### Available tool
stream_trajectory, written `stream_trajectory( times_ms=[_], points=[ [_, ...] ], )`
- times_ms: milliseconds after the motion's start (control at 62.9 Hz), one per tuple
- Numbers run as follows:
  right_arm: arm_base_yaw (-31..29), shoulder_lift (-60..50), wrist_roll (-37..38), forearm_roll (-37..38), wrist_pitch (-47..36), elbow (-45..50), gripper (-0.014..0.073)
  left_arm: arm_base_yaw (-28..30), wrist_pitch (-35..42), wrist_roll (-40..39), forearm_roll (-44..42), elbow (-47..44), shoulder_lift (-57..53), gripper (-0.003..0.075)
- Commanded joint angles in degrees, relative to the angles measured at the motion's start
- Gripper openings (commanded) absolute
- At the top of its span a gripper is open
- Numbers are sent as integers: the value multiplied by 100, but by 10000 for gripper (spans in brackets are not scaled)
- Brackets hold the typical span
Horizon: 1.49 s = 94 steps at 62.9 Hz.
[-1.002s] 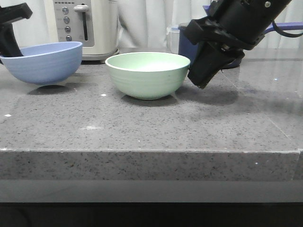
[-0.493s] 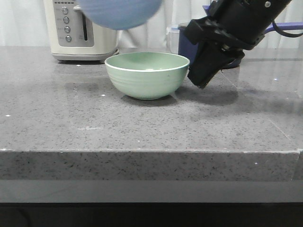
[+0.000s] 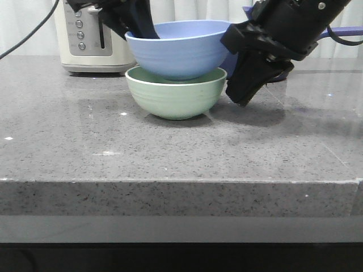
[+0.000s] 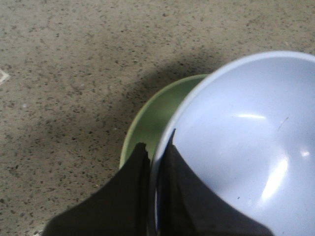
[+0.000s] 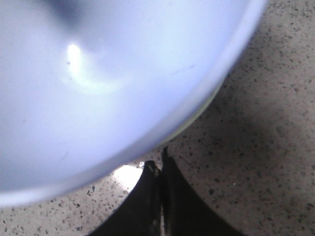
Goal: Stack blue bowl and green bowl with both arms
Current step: 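Lower the blue bowl into the green bowl and open the left gripper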
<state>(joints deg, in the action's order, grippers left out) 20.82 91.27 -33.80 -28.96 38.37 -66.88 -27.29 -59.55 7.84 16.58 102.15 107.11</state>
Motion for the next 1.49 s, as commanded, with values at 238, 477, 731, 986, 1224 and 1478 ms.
stream_trajectory(
  times_ms=[238,477,731,986,1224,1478],
  points=[
    [-7,-216,-47,-139,-181,-143,-63,-33,261,-84,-35,190,-292,-20],
    [-7,-216,-47,-139,-181,-143,-63,-33,261,-84,-130,190,-292,-20],
    [-7,-216,-47,-139,-181,-143,-63,-33,275,-84,-119,190,-292,77],
    [-7,-216,-47,-139,-181,-143,-63,-33,228,-102,-64,190,-292,392],
    [-7,-216,-47,-139,-181,-143,-63,-33,162,-152,-38,190,-433,410],
    [-7,-216,-47,-139,-181,-143,-63,-22,-23,-196,-439,140,-1254,409]
  ],
)
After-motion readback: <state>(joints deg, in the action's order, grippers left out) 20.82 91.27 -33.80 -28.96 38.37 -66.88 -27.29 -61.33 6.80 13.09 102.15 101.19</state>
